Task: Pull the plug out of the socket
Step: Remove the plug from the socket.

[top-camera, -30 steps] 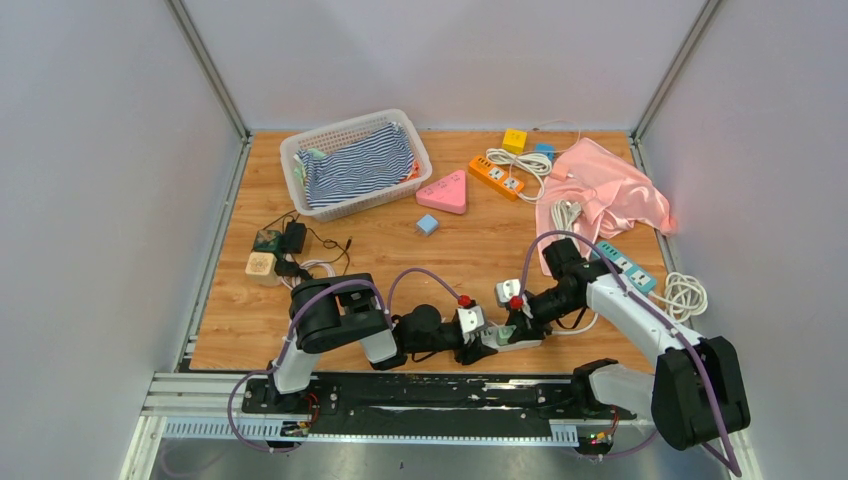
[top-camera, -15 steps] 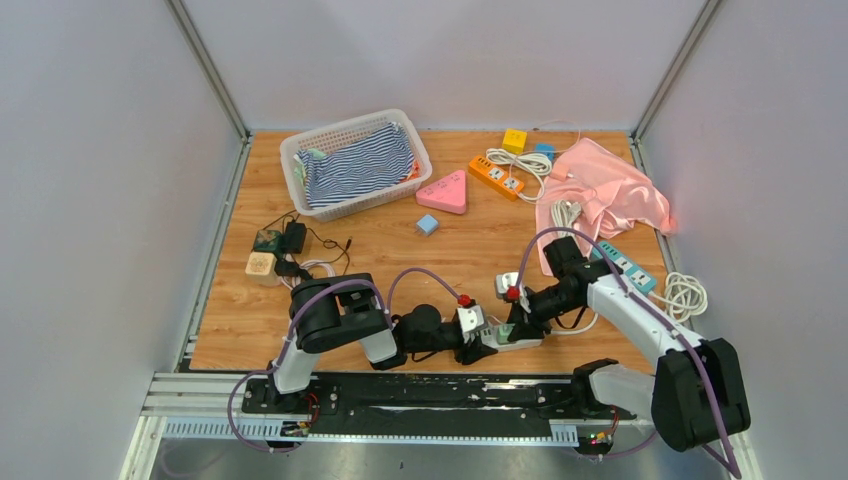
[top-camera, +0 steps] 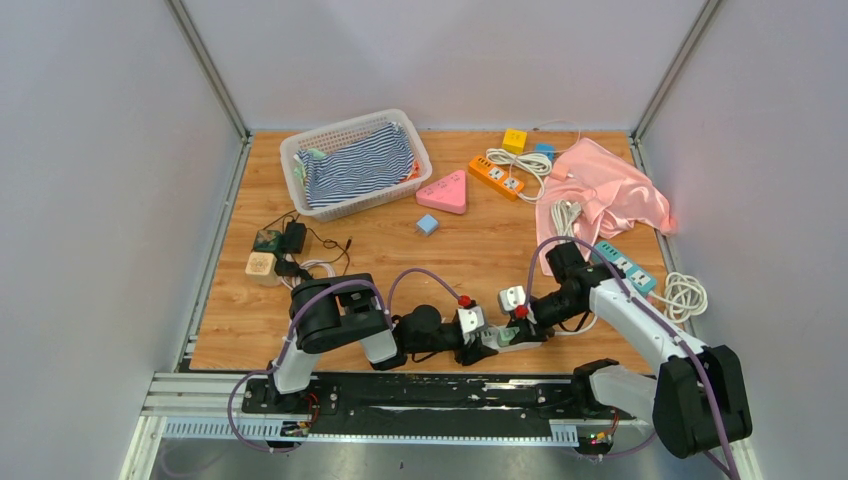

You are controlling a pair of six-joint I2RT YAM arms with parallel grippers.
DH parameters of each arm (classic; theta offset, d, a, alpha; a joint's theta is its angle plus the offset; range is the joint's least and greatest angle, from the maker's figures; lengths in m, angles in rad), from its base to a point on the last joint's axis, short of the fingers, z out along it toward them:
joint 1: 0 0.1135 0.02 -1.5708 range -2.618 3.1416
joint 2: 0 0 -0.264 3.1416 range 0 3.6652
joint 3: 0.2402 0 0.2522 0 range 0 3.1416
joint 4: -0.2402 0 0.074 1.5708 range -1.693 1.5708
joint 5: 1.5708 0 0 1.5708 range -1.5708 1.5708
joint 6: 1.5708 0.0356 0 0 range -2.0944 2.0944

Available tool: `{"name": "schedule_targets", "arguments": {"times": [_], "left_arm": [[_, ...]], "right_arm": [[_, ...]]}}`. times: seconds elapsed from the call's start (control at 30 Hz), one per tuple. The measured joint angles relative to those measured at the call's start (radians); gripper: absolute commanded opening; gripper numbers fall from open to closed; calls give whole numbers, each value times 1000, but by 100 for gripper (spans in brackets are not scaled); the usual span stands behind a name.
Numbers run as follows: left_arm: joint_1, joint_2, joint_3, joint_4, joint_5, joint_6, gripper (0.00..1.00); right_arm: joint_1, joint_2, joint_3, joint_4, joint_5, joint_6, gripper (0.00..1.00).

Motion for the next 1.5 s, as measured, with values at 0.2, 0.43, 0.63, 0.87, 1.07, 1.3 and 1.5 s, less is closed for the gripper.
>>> {"name": "schedule_targets", "arguments": {"times": [0.2, 0.43, 0.63, 0.87, 1.07, 1.3, 1.5], "left_arm": [[0, 0, -1, 3, 0, -3, 0], [0, 0, -2, 4, -3, -10, 0], [5, 0, -2, 7, -4, -17, 0], [2, 0, -3, 7, 1, -18, 0], [2, 0, -3, 7, 3, -18, 0], [4, 0, -3, 9, -2, -18, 0], [4, 0, -3, 10, -2, -18, 0]], "right_arm": [[0, 0, 1, 20, 6, 58, 0], [0, 0, 6, 84, 40, 269, 0], [0, -6, 8, 87, 42, 261, 0], [0, -5, 8, 11, 20, 64, 0], [-2, -4, 8, 16, 26, 80, 0], [-2, -5, 12, 82, 55, 268, 0], [-2, -5, 12, 75, 45, 247, 0]]}}
